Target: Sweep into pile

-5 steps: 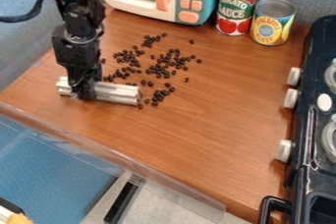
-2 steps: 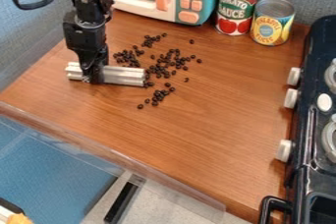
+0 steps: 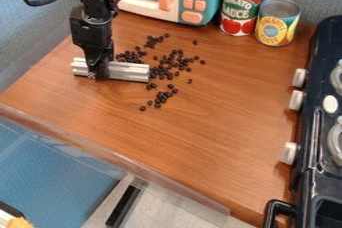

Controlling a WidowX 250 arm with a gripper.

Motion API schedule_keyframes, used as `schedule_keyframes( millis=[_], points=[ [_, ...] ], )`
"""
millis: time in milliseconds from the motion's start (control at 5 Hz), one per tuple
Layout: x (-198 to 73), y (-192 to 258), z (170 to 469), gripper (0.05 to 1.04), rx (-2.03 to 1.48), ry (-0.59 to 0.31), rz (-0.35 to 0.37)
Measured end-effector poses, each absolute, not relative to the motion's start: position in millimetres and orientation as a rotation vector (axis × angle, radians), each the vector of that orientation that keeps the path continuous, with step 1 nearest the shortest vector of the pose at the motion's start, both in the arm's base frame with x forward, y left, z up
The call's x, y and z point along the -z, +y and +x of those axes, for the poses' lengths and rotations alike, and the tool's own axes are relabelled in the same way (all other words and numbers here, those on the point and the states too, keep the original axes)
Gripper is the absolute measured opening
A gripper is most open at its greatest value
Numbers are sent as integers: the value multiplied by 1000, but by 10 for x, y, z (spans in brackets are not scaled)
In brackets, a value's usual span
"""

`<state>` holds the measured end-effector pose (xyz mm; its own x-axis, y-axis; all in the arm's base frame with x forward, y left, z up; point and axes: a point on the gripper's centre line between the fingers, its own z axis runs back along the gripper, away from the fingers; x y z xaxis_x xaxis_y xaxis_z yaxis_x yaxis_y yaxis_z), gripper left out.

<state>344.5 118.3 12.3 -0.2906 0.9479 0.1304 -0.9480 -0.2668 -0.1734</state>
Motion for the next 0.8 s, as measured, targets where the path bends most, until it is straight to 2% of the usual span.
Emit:
schedule_keyframes(
  millis=[400, 800],
  points=[
    [-194, 806, 3753, 383, -1759, -292, -65],
    [-226, 833, 3952, 383, -1771, -295, -68]
  ],
)
